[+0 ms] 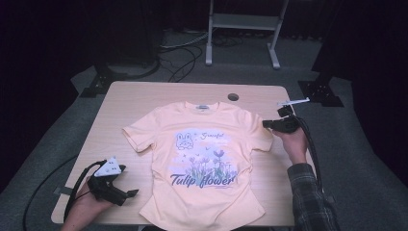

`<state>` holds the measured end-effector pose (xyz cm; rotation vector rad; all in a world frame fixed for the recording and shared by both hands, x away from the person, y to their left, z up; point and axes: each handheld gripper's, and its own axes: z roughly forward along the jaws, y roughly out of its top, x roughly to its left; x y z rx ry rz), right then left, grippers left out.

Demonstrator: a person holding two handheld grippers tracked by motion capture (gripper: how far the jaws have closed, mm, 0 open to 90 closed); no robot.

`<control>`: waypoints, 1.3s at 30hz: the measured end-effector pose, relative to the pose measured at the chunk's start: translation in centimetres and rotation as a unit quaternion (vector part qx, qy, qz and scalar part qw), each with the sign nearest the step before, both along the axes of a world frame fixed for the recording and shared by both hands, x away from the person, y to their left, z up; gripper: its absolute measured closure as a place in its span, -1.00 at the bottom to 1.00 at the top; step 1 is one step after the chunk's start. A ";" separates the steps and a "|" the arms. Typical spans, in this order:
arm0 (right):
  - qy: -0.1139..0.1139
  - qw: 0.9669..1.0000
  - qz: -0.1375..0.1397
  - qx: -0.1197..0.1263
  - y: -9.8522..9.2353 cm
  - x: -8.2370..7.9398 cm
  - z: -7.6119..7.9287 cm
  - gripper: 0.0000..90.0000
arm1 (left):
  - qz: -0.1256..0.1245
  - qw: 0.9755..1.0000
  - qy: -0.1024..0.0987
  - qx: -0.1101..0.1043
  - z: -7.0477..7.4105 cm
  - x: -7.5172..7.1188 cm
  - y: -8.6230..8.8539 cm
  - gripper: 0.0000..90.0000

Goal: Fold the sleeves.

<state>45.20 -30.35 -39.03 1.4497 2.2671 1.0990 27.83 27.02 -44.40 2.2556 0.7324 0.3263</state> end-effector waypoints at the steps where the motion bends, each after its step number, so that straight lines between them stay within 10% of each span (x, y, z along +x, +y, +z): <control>1: -0.001 1.000 0.001 0.001 0.2 0.0 0.1 0.96 | 0.000 1.000 0.000 0.000 0.0 0.0 0.0 -1.00; 39: -0.027 0.994 0.103 -0.021 9.6 0.8 3.1 0.96 | 0.000 1.000 0.000 0.000 0.0 0.0 0.0 -1.00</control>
